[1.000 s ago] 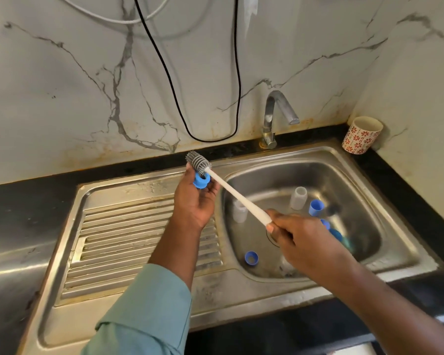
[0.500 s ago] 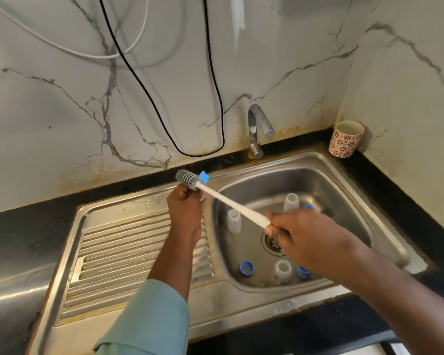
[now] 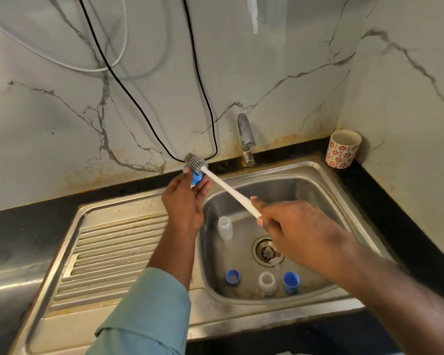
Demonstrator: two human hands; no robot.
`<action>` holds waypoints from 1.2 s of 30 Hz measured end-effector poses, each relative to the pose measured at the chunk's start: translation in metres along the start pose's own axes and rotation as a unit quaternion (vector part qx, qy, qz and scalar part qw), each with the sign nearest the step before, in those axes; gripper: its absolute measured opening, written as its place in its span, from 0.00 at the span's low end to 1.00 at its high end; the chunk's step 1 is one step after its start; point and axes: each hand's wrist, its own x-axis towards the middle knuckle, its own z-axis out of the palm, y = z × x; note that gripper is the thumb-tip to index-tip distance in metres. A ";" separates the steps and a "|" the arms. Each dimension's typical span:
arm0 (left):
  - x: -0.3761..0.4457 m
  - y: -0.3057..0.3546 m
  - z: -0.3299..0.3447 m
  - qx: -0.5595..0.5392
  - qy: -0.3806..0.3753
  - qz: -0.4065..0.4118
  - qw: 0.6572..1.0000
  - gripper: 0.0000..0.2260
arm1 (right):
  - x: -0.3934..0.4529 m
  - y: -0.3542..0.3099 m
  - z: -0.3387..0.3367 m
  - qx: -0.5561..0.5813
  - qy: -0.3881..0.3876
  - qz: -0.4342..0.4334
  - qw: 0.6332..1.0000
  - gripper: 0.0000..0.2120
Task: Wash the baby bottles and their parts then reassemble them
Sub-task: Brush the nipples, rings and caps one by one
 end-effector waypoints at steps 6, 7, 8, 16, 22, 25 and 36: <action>0.003 -0.015 -0.011 0.252 -0.017 0.202 0.946 0.04 | 0.003 0.010 0.005 0.066 -0.024 -0.002 0.998 0.18; 0.003 -0.018 -0.012 0.262 -0.018 0.218 0.940 0.04 | 0.003 0.012 0.005 0.078 -0.020 0.006 0.997 0.18; 0.004 -0.021 -0.011 0.271 -0.009 0.234 0.934 0.03 | 0.003 0.014 0.005 0.087 -0.019 0.014 0.996 0.18; 0.013 -0.046 -0.011 0.319 0.047 0.230 0.918 0.07 | 0.006 0.020 0.013 0.100 -0.048 0.039 0.993 0.18; 0.003 -0.051 -0.006 0.356 0.065 0.263 0.894 0.03 | 0.009 0.019 0.016 0.155 -0.056 0.072 0.984 0.16; 0.002 -0.056 -0.006 0.353 0.102 0.265 0.891 0.03 | 0.008 0.017 0.017 0.156 -0.074 0.074 0.982 0.17; -0.007 -0.054 -0.005 0.332 0.039 0.222 0.916 0.03 | 0.002 0.022 0.007 0.214 -0.064 0.090 0.971 0.14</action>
